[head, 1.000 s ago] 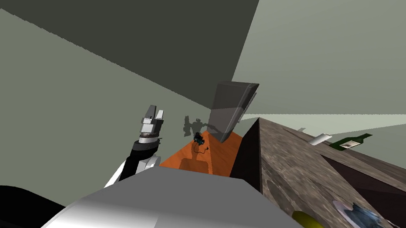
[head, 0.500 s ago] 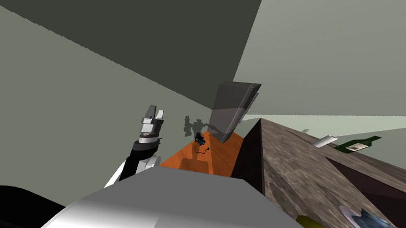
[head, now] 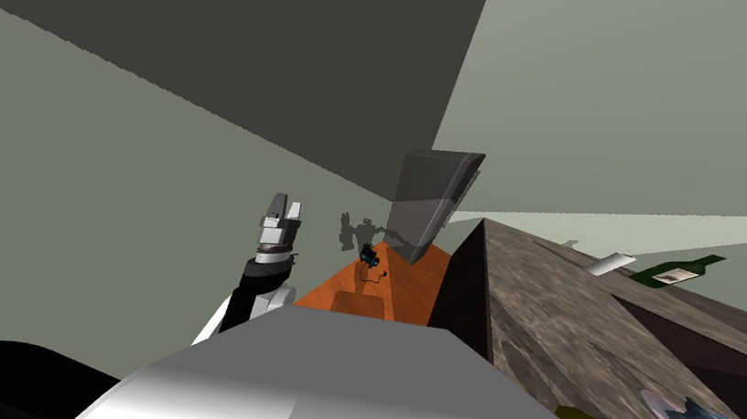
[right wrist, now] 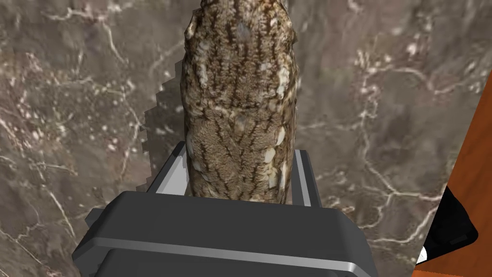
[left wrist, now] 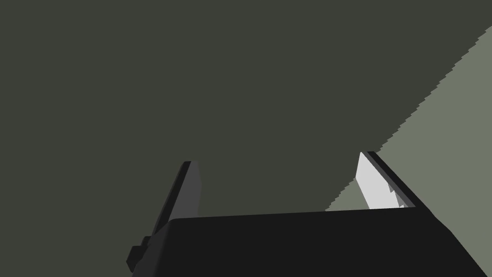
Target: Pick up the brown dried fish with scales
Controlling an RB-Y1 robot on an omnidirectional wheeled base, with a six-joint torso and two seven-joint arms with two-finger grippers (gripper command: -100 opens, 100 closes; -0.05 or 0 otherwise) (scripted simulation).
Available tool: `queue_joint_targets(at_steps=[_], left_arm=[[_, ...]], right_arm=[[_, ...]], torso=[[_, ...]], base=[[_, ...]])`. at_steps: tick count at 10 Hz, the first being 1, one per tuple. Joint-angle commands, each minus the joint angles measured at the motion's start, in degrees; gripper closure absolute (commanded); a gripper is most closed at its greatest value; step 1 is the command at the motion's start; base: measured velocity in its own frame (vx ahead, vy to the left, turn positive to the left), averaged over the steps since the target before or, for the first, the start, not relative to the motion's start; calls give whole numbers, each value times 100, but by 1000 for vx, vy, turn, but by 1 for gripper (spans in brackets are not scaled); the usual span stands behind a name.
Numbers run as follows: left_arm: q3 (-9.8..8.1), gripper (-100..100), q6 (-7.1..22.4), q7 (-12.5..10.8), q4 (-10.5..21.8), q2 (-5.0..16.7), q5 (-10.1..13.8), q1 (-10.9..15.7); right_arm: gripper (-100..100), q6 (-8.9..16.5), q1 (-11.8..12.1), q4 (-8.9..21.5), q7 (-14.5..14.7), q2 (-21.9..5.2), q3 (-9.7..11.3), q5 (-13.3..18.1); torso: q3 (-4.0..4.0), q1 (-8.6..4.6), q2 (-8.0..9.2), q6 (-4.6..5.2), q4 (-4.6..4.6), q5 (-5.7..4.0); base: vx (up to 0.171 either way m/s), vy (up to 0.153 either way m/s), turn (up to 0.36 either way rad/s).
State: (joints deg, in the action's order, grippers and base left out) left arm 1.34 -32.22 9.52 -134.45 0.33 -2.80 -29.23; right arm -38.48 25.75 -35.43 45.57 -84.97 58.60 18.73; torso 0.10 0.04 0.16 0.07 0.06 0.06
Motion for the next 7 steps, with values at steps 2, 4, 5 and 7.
queue_joint_targets(at_steps=[2, 4, 5, 7], left_arm=[[0, 0, 0, 0, 0, 0, 0, 0], [0, 0, 0, 0, 0, 0, 0, 0], [0, 0, 0, 0, 0, 0, 0, 0], [0, 0, 0, 0, 0, 0, 0, 0]], right_arm=[[100, -107, -57, 202, 255, 31, 297, -397], [100, -185, -106, 359, 463, 54, 545, -735], [100, -185, -106, 359, 463, 54, 557, -917], [100, -263, -154, 516, 671, 77, 816, -1245]], torso=[[1, -1, 1, 1, 2, 1], [2, 3, 1, 0, 2, 4], [1, 6, 1, -3, 1, 7], [1, 9, 2, -4, 1, 10]], base=[[3, 5, 24], [4, 12, 45], [4, 13, 21], [3, 14, 34]])
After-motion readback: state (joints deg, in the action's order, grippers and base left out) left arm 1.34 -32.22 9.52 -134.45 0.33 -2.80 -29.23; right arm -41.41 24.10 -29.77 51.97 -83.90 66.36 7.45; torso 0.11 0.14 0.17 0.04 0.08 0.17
